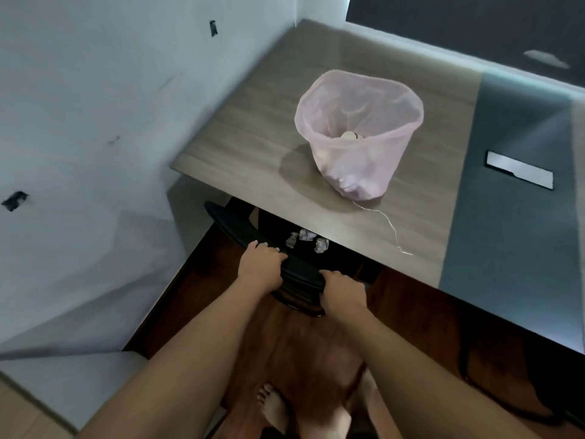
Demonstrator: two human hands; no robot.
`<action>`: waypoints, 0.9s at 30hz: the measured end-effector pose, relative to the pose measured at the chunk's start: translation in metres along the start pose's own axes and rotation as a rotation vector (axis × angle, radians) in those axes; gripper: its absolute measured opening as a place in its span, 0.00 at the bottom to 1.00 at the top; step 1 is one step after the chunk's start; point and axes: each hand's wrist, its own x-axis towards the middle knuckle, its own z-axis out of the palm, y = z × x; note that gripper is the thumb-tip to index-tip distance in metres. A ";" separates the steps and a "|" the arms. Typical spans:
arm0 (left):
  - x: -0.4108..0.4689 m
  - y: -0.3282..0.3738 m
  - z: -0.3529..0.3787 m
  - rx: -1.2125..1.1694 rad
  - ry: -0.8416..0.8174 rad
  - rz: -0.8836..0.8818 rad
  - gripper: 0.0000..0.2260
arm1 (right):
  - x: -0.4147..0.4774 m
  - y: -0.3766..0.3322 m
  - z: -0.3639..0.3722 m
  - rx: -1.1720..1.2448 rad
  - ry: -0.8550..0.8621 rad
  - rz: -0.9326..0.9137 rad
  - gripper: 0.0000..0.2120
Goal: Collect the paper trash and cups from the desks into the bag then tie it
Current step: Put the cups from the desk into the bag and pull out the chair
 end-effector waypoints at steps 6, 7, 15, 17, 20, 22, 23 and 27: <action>-0.004 -0.002 0.002 0.061 0.109 0.030 0.21 | 0.007 -0.006 -0.006 -0.069 -0.053 0.037 0.32; -0.007 -0.002 0.002 0.077 0.125 0.034 0.20 | 0.005 -0.005 -0.005 -0.070 -0.057 0.035 0.32; -0.054 0.006 0.011 0.063 0.076 0.022 0.18 | -0.037 -0.007 0.012 -0.090 -0.078 -0.041 0.30; -0.071 0.007 0.015 0.035 0.043 0.018 0.18 | -0.051 -0.006 0.022 -0.102 -0.086 -0.063 0.30; -0.102 0.011 0.022 0.060 -0.019 0.043 0.20 | -0.074 -0.005 0.037 -0.085 -0.101 -0.094 0.31; -0.120 0.012 0.030 0.087 -0.052 0.060 0.21 | -0.091 -0.006 0.046 -0.067 -0.118 -0.117 0.31; -0.129 0.012 0.034 0.102 -0.070 0.065 0.22 | -0.098 -0.007 0.050 -0.068 -0.130 -0.132 0.31; -0.161 0.015 0.052 0.111 -0.140 0.068 0.25 | -0.125 -0.013 0.064 -0.110 -0.178 -0.199 0.34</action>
